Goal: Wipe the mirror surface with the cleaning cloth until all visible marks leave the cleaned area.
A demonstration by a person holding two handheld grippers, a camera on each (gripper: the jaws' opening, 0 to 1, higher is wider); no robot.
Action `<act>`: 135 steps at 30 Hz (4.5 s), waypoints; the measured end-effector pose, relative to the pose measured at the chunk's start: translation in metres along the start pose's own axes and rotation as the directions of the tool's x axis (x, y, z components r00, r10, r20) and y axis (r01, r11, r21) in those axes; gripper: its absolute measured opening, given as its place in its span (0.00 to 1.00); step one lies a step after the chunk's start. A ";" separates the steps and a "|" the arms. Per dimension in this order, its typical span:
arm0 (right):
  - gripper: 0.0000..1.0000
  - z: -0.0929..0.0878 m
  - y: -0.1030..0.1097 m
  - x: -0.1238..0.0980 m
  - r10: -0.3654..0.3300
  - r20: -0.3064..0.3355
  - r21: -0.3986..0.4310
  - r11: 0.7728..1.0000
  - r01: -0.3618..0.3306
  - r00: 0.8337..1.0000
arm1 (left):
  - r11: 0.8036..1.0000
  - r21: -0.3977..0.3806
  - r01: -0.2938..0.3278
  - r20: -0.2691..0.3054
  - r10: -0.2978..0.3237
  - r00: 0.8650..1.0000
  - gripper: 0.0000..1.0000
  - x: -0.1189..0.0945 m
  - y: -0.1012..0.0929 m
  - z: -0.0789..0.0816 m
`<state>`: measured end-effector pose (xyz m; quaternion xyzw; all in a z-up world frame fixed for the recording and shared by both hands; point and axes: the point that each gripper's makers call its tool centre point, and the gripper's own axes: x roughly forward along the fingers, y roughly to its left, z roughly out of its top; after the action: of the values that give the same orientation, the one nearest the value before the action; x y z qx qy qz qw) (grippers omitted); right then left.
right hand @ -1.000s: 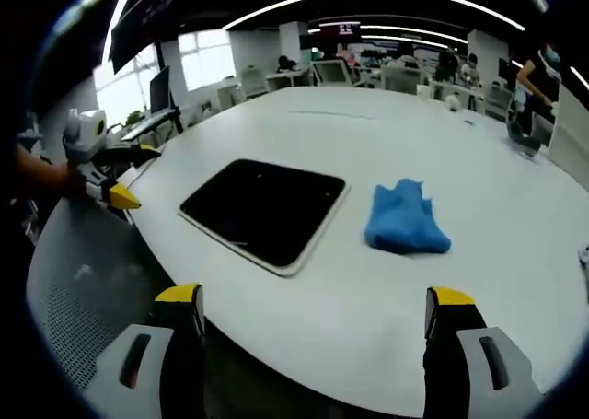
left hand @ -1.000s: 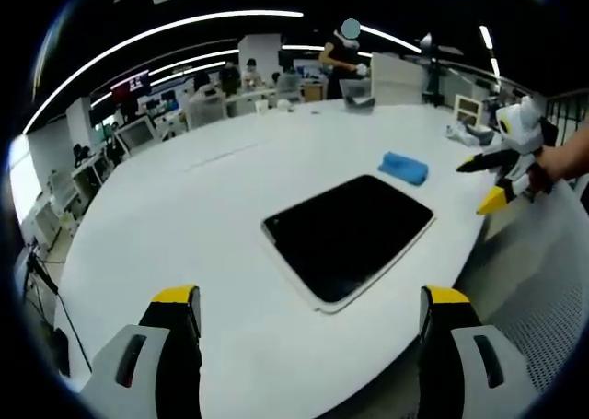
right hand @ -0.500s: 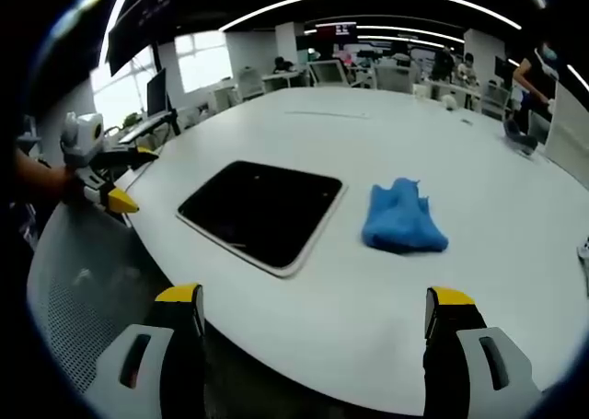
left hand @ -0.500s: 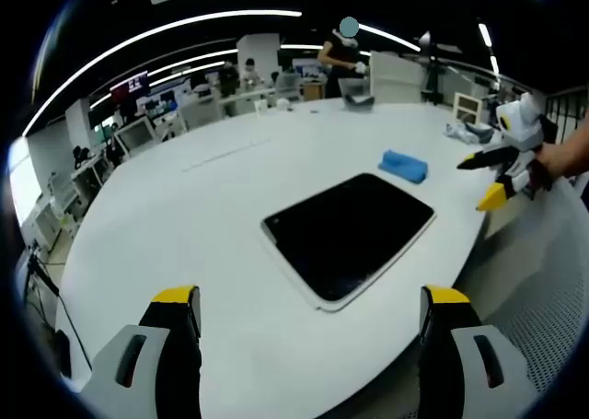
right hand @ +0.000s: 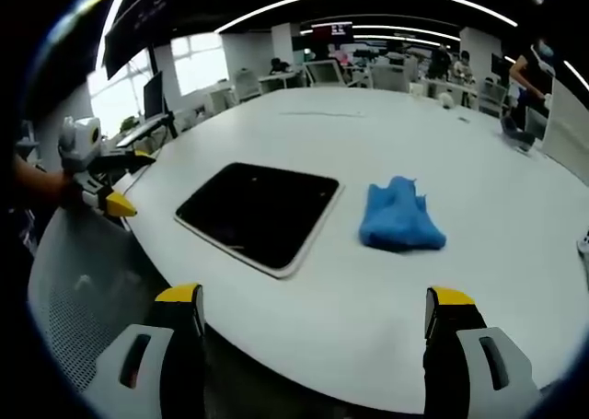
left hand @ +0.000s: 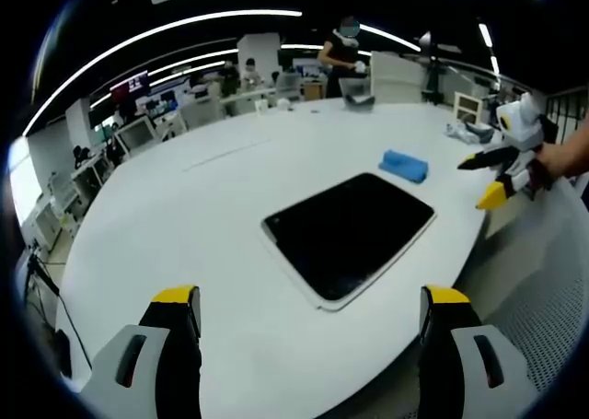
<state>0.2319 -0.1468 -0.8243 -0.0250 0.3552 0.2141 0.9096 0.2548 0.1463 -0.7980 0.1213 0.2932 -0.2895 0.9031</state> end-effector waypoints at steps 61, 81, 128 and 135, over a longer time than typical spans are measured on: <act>1.00 0.148 -0.062 -0.023 0.013 -0.211 0.083 0.997 0.005 0.977 | 0.997 -0.073 -0.020 0.007 0.021 1.000 1.00 -0.004 0.009 0.001; 0.97 0.189 -0.086 0.015 0.041 -0.466 -0.001 0.999 -0.047 0.884 | 0.996 -0.082 -0.031 0.011 0.032 0.999 1.00 -0.003 0.013 0.000; 0.07 0.044 -0.105 0.098 -0.073 -0.485 0.001 0.996 0.084 0.872 | 0.995 -0.089 -0.037 0.002 0.037 0.999 0.99 -0.002 0.014 -0.001; 0.04 0.047 -0.105 0.097 -0.074 -0.474 0.081 0.989 0.127 0.877 | 0.996 -0.085 -0.034 0.000 0.034 0.999 0.99 -0.002 0.014 -0.002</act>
<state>0.3682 -0.1970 -0.8644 -0.0446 0.5743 0.1343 0.8063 0.2608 0.1588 -0.7976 0.0873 0.3023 -0.2614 0.9125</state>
